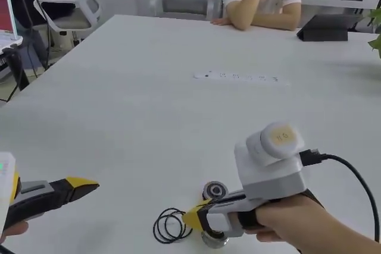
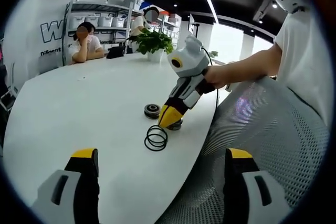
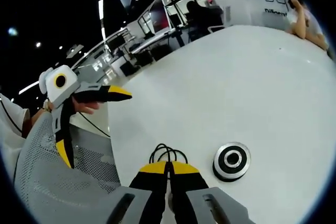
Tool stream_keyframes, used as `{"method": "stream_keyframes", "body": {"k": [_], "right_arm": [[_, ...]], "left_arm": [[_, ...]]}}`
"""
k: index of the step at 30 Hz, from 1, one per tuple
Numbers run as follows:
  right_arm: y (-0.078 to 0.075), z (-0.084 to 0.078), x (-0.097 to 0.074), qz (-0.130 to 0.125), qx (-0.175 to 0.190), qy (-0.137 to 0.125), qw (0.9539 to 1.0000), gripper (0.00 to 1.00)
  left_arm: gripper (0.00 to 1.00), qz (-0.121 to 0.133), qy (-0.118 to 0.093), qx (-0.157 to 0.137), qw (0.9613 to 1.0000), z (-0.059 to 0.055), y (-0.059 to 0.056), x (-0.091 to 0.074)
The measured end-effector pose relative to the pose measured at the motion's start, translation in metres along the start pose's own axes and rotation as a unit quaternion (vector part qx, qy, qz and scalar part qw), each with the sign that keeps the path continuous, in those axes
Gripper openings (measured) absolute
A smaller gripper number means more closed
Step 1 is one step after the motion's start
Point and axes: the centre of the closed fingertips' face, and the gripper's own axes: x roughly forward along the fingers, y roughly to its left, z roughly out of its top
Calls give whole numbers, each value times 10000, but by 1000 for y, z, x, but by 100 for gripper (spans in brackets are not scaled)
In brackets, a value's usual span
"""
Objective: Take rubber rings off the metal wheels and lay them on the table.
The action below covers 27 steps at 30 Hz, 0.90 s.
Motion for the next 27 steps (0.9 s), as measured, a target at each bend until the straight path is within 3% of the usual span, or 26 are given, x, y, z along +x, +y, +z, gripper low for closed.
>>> {"method": "stream_keyframes", "body": {"k": [5,18,27], "right_arm": [[-2,0,1,-39,56,2,10000,0],[-6,-1,0,-310,-394,142,9986,8],[-13,14,-12,-403,-288,-155,9987,9]], "left_arm": [[99,-18,12,-45,10000,-1,0,0],[99,-45,7,-98,9999,-4,1,-1],[99,-9,-8,-72,10000,-1,5,-2]]}}
